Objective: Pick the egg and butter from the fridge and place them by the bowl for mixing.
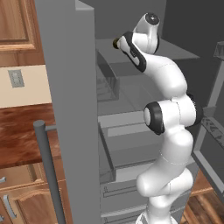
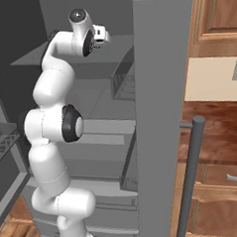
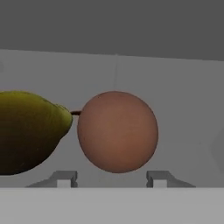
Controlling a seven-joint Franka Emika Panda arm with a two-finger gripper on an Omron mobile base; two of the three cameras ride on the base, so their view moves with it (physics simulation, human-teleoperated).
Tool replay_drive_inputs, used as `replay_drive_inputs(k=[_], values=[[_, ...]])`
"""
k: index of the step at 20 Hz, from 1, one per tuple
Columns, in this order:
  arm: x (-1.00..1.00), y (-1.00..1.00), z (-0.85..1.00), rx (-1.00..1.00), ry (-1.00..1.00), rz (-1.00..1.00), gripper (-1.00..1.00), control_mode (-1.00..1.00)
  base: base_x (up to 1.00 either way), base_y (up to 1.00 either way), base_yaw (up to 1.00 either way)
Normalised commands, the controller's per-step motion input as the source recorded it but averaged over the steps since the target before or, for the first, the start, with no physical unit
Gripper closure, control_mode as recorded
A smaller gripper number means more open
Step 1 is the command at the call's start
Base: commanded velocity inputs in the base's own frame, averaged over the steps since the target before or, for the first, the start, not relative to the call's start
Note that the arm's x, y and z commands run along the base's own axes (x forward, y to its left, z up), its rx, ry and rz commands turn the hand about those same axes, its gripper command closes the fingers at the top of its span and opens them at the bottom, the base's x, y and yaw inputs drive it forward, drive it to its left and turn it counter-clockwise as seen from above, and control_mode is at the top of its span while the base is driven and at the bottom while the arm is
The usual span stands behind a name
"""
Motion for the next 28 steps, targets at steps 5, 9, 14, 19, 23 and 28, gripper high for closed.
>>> replay_drive_inputs(k=[5,9,14,19,23,28], values=[[0.12,0.0,0.2,0.0,0.0,-0.02,-1.0,-1.0,0.0,0.0,0.0],[0.26,0.0,0.01,0.0,0.0,-0.01,-1.0,-1.0,0.0,0.0,0.0],[0.3,0.0,-0.01,-0.01,0.0,0.0,-1.0,-1.0,0.0,0.0,0.0],[0.17,0.0,-0.02,0.0,0.0,0.0,1.0,-1.0,0.0,0.0,0.0],[0.07,0.0,-0.09,-0.02,0.0,0.0,1.0,-1.0,0.0,0.0,0.0],[0.0,0.0,0.0,0.0,0.0,0.0,1.0,-1.0,0.0,0.0,0.0]])
